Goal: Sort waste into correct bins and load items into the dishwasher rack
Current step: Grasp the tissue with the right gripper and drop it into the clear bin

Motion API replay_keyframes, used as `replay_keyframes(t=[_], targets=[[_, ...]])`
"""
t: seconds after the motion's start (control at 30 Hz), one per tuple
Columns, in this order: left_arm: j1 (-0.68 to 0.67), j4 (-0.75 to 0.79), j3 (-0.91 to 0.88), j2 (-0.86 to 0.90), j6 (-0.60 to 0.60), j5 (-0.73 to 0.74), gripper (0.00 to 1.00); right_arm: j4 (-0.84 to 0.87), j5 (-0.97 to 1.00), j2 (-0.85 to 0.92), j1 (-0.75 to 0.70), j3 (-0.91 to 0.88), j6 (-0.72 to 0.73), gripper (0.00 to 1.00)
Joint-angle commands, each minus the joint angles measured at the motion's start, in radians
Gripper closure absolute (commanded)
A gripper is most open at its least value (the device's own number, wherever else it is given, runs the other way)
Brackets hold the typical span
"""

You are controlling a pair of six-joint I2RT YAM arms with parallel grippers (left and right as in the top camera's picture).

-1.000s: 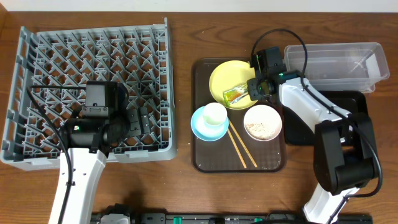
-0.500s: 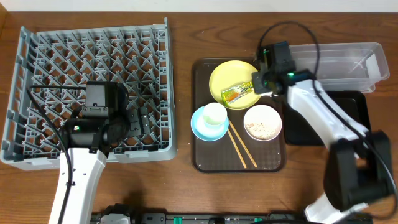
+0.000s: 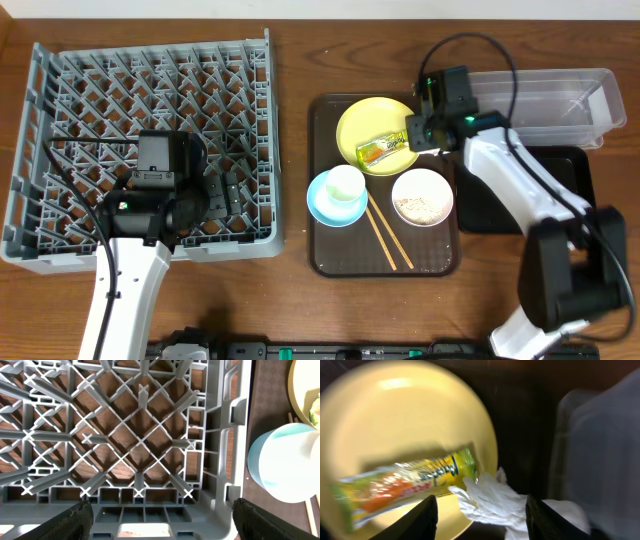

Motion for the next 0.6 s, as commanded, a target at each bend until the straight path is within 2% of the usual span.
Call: replay_keyframes(t=[0.0,0.1,0.13,0.2,0.23,0.27,0.4,0.57], targets=[[-0.003,0.000,0.020,0.001,-0.002,-0.002,0.09,0.018,0.005,0.066,0.012,-0.002,0.002,0.45],[-0.003,0.000,0.020,0.001,-0.002,-0.002,0.09,0.053,0.008,0.109,0.012,-0.002,0.002,0.46],[-0.003,0.000,0.020,0.001,-0.002,-0.002,0.10,0.059,0.008,0.118,0.012,-0.002,0.002,0.51],[-0.003,0.000,0.020,0.001,-0.002,-0.002,0.10,0.056,0.008,0.122,0.012,-0.002,0.002,0.74],[-0.003,0.000,0.020,0.001,-0.001,-0.002,0.10,0.053,0.008,0.119,0.012,-0.002,0.002,0.90],[-0.003,0.000,0.020,0.001,-0.002,-0.002,0.10,0.047,0.008,0.108,0.012,-0.002,0.002,0.97],[-0.003,0.000,0.020,0.001,-0.001,-0.002,0.09,0.040,0.009,0.045,0.012,0.000,0.002,0.99],[-0.003,0.000,0.020,0.001,-0.002,-0.002,0.10,0.037,0.009,-0.123,-0.003,0.000,0.002,0.99]])
